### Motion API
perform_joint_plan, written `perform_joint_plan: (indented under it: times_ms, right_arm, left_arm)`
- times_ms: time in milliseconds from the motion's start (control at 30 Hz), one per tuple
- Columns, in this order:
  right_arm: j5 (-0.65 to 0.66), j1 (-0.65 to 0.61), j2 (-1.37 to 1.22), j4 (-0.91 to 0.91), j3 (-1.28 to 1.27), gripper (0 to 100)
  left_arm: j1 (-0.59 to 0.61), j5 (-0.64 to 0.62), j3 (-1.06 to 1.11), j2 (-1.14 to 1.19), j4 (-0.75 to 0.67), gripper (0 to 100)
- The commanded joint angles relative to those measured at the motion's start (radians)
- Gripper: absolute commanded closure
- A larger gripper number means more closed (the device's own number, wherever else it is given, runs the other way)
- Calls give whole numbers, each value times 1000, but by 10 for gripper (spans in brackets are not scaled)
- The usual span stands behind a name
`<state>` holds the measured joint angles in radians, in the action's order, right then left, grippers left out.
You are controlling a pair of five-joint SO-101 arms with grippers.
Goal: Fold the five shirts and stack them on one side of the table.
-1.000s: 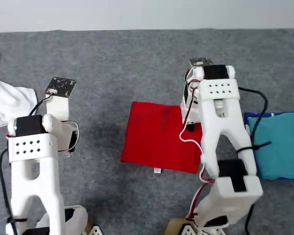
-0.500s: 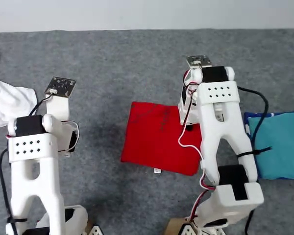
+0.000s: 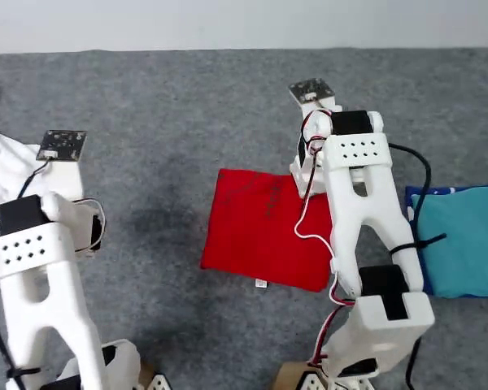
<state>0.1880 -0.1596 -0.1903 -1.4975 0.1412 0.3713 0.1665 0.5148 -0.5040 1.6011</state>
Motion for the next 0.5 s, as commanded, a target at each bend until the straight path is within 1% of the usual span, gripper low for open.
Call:
perform_joint_plan:
  times_ms: [0, 200, 467]
  right_arm:
    - [12, -1, 1, 56, 23, 858]
    - [12, 22, -45, 88, 49, 858]
    - [12, 62, -159, -1, 193, 858]
  left_arm:
    - [6, 6, -5, -21, -41, 997]
    - [6, 6, -5, -20, -77, 997]
    - [6, 6, -5, -20, -77, 997]
